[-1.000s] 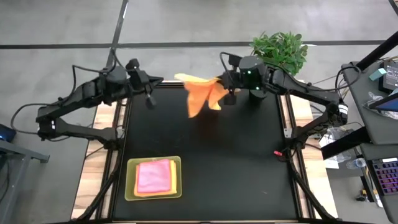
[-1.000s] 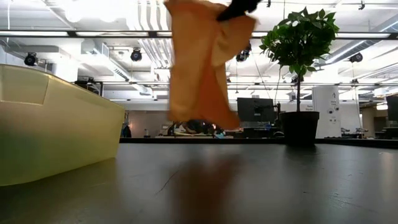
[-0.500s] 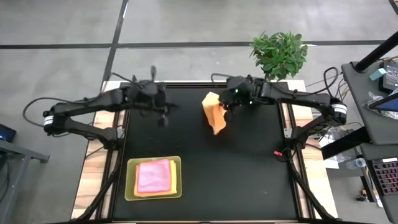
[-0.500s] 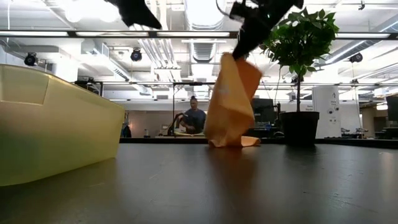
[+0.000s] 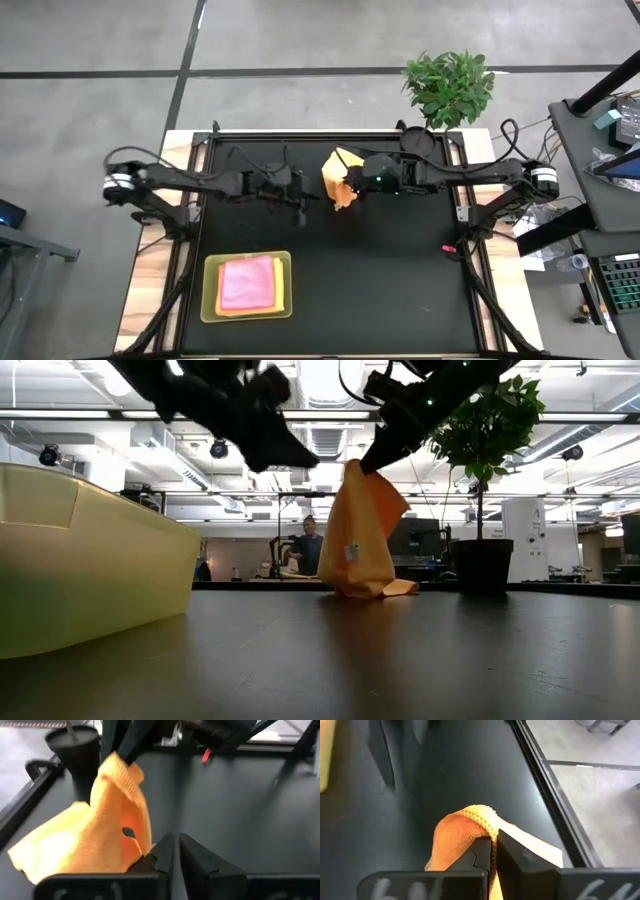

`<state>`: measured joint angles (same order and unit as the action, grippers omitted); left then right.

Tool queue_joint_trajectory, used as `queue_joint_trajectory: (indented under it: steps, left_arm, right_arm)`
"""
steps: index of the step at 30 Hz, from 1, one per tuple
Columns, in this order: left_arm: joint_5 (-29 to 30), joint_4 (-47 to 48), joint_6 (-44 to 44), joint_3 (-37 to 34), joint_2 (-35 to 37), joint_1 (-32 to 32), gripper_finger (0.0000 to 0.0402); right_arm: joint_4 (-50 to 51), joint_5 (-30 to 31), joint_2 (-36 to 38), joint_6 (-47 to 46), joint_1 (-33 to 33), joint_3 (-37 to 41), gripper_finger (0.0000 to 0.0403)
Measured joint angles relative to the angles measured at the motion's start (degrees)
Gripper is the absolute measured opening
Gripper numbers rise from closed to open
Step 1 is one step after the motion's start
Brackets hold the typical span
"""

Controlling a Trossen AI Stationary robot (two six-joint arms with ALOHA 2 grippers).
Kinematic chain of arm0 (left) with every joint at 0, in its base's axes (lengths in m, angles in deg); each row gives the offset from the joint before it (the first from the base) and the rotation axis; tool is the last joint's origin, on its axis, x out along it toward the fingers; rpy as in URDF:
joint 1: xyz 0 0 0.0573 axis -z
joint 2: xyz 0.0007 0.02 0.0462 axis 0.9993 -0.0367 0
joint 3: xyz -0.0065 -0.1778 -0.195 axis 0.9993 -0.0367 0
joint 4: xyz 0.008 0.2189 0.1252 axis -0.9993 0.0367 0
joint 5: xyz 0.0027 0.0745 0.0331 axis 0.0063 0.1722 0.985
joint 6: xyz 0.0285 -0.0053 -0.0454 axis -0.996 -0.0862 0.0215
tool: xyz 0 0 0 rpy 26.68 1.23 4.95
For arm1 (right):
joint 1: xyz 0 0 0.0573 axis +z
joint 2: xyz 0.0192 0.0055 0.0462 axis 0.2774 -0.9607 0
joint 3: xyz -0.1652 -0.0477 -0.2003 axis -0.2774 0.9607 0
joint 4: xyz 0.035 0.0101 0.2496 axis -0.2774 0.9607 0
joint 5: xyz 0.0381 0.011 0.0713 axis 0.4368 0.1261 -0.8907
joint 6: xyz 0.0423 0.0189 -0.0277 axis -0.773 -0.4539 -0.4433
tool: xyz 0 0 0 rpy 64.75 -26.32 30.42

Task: Fold microfiber towels
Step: Fold the orange microfiber towel

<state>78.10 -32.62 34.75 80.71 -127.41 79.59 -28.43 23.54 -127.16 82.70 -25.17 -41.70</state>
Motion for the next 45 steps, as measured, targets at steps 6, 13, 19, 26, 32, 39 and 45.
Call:
queue_joint_trajectory:
  steps: [6,13,19,26,32,39,45]
  left_arm:
    - [1.9,-6.8,3.0,0.3,-8.9,0.6,0.01]
    - [4.0,-17.7,5.0,0.4,-16.4,1.0,0.0197]
    - [9.2,-26.2,6.4,0.7,-21.5,0.9,0.0201]
    - [10.9,-27.8,7.4,1.7,-24.2,1.4,0.0122]
    - [8.6,-24.1,7.0,0.8,-21.1,2.7,0.0009]
    - [-3.6,-2.0,7.5,0.7,-12.6,6.0,0.0001]
    - [-3.7,6.8,11.2,0.2,-8.5,10.0,0.0]
  right_arm:
    - [-1.6,0.0,0.0,-1.7,0.8,0.5,0.0009]
    - [-2.9,0.0,0.0,-2.0,0.9,0.7,0.0009]
    - [-6.2,-0.1,0.0,-2.7,0.9,1.8,0.0009]
    - [-6.8,-0.1,0.0,-4.1,0.9,2.5,0.0009]
    - [-4.2,-0.9,0.0,-6.2,0.9,2.5,0.0018]
    - [3.5,-12.5,-0.7,-9.9,1.8,4.1,0.0091]
    - [1.8,-13.3,-2.1,-11.5,4.4,6.8,0.0161]
